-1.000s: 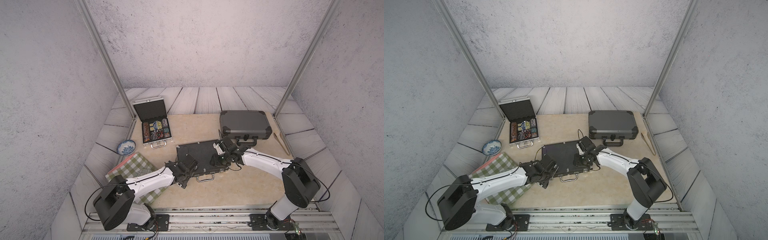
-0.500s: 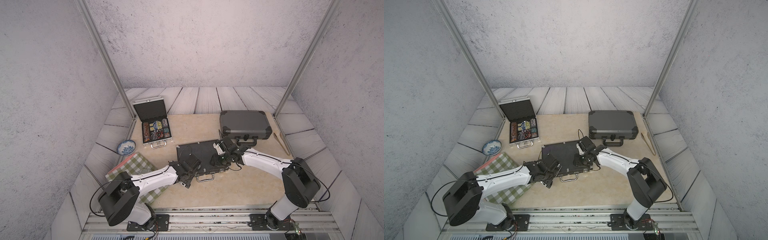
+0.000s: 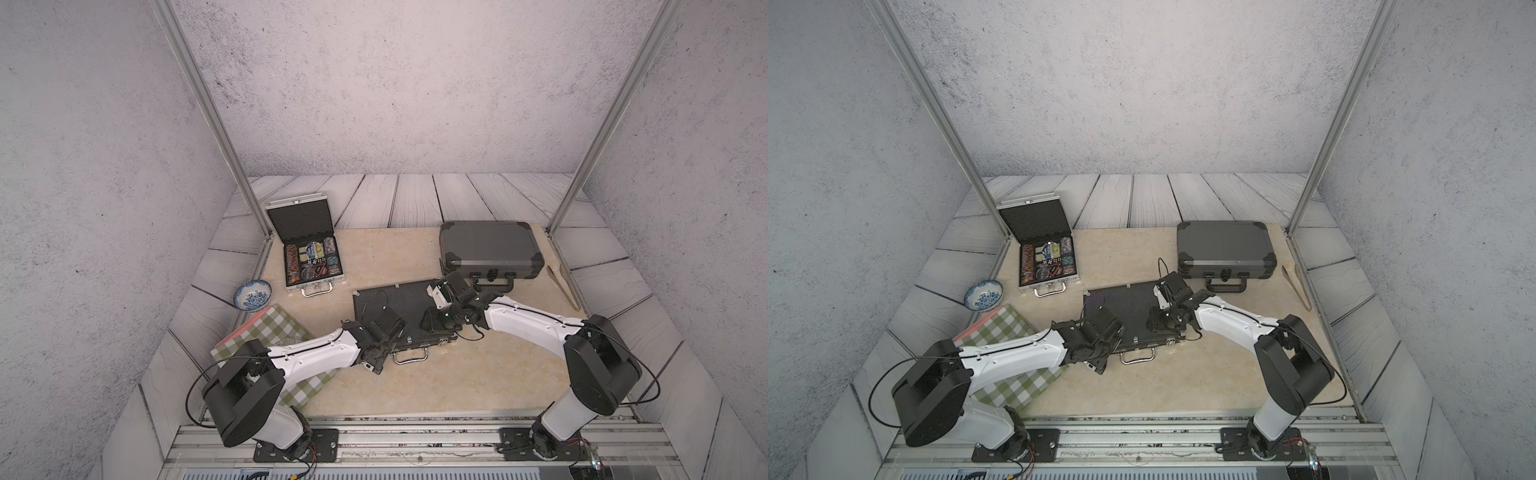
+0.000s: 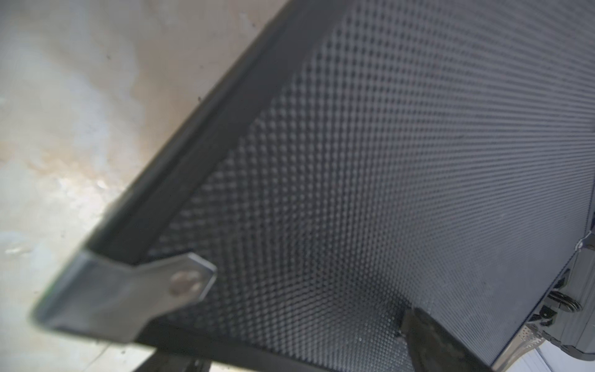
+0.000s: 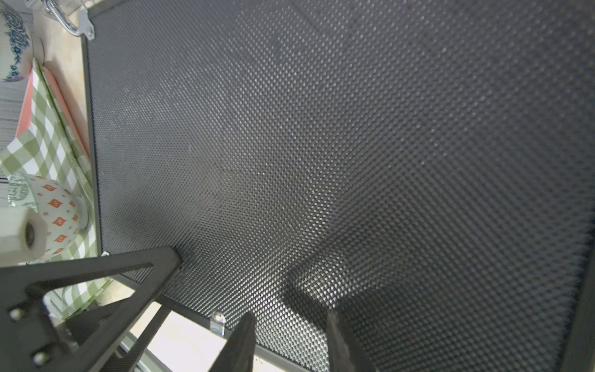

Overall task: Close the poker set cases
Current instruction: Fasten the fastener on the poker set case.

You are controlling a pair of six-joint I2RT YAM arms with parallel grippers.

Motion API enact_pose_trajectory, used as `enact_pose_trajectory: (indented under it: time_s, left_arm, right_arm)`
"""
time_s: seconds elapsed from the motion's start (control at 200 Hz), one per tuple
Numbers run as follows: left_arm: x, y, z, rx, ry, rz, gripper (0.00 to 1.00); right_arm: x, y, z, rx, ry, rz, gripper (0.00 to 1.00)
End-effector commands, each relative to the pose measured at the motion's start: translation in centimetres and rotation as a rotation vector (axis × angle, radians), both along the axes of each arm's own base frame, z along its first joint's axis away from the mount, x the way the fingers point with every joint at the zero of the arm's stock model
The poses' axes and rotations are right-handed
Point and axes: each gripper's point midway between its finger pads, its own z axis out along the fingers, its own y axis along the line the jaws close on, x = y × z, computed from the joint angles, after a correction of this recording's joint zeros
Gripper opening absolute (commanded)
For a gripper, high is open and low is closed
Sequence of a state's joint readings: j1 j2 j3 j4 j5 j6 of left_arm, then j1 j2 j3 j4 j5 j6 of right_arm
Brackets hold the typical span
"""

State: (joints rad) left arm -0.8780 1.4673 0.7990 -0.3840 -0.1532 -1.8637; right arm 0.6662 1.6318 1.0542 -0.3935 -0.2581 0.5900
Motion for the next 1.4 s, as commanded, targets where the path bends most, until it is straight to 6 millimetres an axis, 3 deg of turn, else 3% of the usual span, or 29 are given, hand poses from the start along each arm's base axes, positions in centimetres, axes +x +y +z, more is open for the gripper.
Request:
enact_pose_trajectory:
  time_s: [0.0,0.175,0.235,0.3,0.48,0.611,0.746,0.981,1.396]
  left_arm:
    - [-2.5,4.7,-4.0,0.197,0.098,0.044,0.89]
    - [-2.2,5.7,-4.6,0.193,0.059,0.114,0.77]
    - [-2.3,6.1,-4.3,0.202,0.047,0.127,0.70]
    - [-2.1,6.5,-3.6,0.213,0.024,0.125,0.69]
    - [-2.2,5.5,-0.8,0.210,0.013,-0.021,0.84]
    - [-3.4,6.5,-1.1,0.221,0.042,-0.037,0.89]
    - [-2.4,6.0,-2.2,0.139,-0.037,0.015,0.90]
    - [-1.7,3.7,-1.4,0.088,-0.003,0.015,0.90]
    - [-1.0,5.1,-2.6,0.174,-0.009,0.107,0.90]
  right_arm:
    - [-2.3,-3.5,-4.9,-0.171,0.127,-0.020,0.40]
    - [-2.8,-3.7,-5.4,-0.175,0.144,-0.012,0.40]
    - [-2.9,-3.8,-5.5,-0.177,0.146,-0.013,0.40]
    - [-3.0,-3.9,-5.5,-0.176,0.146,-0.013,0.40]
    - [-2.9,-3.9,-5.2,-0.177,0.135,-0.012,0.40]
    - [-2.6,-3.8,-5.0,-0.175,0.126,-0.013,0.40]
    - [-2.6,-3.7,-5.1,-0.177,0.130,-0.004,0.40]
    - [-2.5,-3.9,-4.8,-0.188,0.123,0.000,0.40]
    - [-2.7,-4.1,-5.1,-0.184,0.130,0.004,0.40]
